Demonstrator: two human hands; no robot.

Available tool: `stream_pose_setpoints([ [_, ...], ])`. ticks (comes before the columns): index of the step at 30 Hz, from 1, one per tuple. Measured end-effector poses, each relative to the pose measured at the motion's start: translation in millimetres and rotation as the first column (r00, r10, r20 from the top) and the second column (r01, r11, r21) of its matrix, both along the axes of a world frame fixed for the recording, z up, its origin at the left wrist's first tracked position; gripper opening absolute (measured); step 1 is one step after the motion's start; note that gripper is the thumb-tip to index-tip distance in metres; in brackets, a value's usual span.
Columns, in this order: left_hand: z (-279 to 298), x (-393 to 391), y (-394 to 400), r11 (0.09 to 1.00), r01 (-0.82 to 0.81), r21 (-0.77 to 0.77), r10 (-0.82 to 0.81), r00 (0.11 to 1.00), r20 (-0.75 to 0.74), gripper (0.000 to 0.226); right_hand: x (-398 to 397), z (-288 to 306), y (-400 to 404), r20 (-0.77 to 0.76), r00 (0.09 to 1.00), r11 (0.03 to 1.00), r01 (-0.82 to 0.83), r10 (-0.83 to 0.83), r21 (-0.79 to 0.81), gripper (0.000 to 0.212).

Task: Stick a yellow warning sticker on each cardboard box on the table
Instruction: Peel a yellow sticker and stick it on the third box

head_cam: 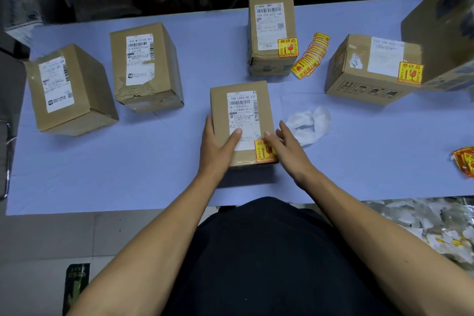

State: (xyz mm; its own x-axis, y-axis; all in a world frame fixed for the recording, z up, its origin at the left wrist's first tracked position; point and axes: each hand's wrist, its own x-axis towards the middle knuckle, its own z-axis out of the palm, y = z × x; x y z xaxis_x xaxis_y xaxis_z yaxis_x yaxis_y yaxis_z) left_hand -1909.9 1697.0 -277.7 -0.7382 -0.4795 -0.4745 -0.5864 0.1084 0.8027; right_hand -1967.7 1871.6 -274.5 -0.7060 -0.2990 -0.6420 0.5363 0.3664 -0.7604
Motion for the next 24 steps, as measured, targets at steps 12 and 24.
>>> stream_pose_setpoints([
  [12,-2.3,-6.7,-12.0,0.968,-0.110,0.227,0.121,0.992,-0.035,0.059,-2.1,-2.5,-27.3,-0.090,0.995,0.999,-0.031,0.031,-0.005,0.064],
  [24,36.0,-96.9,-99.6,0.958,-0.182,0.223,0.216,0.966,-0.139,0.056,-95.9,39.7,-117.0,-0.199,0.978,0.997,-0.075,0.067,-0.034,0.041],
])
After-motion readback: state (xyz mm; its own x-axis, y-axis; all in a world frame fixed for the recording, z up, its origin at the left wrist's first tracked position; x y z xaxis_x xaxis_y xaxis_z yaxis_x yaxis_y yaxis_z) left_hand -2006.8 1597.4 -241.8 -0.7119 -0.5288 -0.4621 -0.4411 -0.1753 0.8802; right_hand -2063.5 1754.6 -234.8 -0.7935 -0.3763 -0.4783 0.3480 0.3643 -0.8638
